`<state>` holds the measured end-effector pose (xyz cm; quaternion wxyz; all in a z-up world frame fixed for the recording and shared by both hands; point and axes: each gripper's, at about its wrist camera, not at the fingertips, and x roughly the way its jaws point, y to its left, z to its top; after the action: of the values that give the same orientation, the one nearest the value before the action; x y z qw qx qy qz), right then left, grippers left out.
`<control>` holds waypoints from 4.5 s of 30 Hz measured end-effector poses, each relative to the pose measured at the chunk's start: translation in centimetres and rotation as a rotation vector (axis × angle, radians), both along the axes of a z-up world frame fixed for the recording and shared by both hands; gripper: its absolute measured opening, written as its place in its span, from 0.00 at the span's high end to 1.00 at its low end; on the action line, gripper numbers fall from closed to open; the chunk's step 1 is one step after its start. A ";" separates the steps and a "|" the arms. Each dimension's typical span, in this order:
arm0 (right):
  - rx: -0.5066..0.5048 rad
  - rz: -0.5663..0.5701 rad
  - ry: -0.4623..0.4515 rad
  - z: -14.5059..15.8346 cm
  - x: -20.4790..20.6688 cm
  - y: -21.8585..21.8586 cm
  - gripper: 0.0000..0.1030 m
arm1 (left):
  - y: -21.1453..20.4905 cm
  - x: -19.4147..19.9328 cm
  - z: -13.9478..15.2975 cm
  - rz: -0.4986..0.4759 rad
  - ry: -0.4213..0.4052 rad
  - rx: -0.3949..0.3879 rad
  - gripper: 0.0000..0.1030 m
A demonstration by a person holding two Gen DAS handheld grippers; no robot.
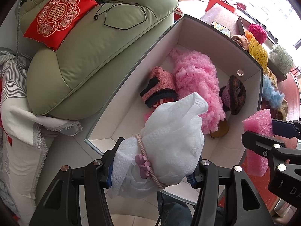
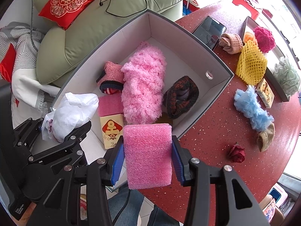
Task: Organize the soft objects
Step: 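Carry the white bundle with the left gripper while the right carries the pink sponge over the box, then open both grippers to drop the white bundle and pink sponge into the box, then move both tools back over the table toward the red rose and beige hat, then grasp the red fabric rose with the left gripper while the right grasps the beige knit hat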
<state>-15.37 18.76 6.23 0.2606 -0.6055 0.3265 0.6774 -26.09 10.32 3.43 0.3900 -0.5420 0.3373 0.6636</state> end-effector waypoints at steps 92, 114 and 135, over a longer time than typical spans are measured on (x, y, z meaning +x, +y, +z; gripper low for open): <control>-0.189 -0.833 -0.053 -9.9 40.4 4.1 0.17 | 18.4 28.6 -11.4 -0.239 -0.012 -0.189 0.01; -0.072 -0.764 0.081 -13.7 32.5 22.2 0.17 | 18.6 23.3 -13.2 -0.188 -0.088 -0.178 0.00; -0.122 -0.669 0.054 -12.6 35.3 13.2 0.53 | 17.6 23.5 -12.2 -0.186 -0.068 -0.143 0.00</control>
<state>19.89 31.97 -6.33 0.4230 -0.4609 0.5538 0.5495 -2.61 27.96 -8.78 0.4213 -0.5572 0.4190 0.5801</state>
